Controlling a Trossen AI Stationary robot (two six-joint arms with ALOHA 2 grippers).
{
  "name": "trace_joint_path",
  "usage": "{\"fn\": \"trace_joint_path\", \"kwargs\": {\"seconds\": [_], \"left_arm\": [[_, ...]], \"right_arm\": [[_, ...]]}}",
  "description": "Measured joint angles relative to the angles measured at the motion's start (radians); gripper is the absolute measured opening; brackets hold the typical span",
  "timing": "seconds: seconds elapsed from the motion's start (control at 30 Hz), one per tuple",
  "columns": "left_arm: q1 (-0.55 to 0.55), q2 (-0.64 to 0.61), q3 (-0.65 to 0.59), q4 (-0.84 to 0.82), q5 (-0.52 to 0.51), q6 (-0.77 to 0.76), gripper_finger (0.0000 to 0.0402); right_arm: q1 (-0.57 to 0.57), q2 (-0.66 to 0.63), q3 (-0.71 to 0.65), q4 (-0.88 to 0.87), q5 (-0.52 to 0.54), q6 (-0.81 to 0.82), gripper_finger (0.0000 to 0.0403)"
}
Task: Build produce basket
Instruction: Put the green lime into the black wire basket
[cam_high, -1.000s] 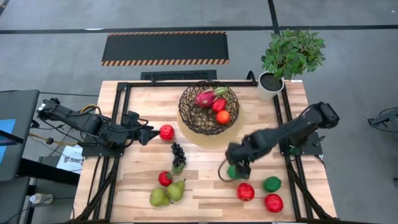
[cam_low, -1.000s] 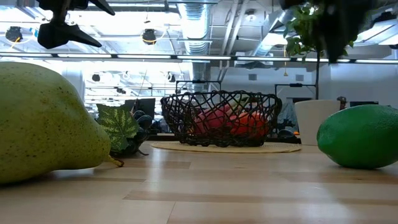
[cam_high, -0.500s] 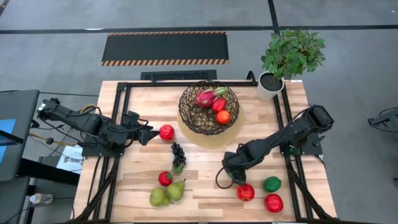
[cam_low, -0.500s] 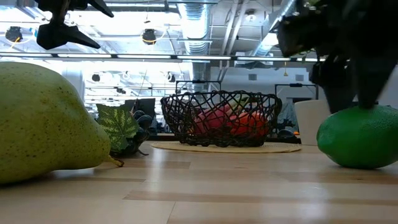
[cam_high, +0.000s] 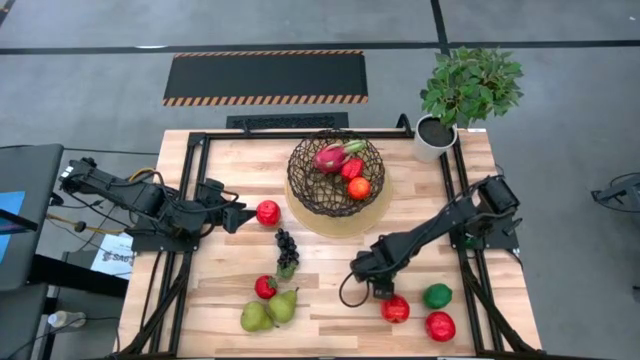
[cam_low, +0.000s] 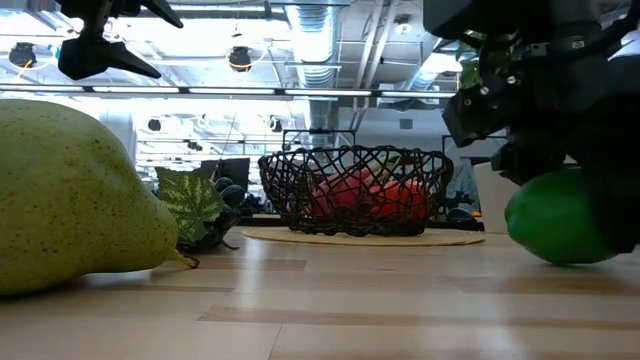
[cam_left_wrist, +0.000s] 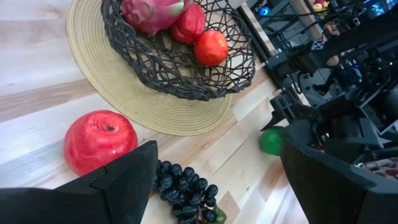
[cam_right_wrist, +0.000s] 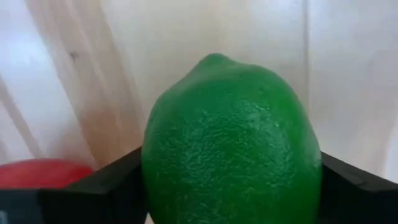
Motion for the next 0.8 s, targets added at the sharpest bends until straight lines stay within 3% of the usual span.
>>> {"fn": "trace_joint_path", "kwargs": {"seconds": [0.17, 0.4, 0.63, 0.8], "left_arm": [[0.0, 0.0, 0.0, 0.0, -0.001, -0.002, 0.0324], [0.0, 0.0, 0.0, 0.0, -0.002, -0.004, 0.0324], [0.0, 0.0, 0.0, 0.001, -0.002, -0.004, 0.0324], [0.0, 0.0, 0.0, 0.001, -0.004, -0.004, 0.0324]], "right_arm": [[-0.032, -0.034, -0.001, -0.034, 0.0, -0.006, 0.0278], [-0.117, -0.17, 0.001, -0.041, 0.002, -0.035, 0.0297], [-0.317, -0.373, 0.042, -0.038, 0.08, -0.049, 0.0302], [-0.486, -0.427, 0.129, -0.035, 0.138, -0.102, 0.0304]]}}
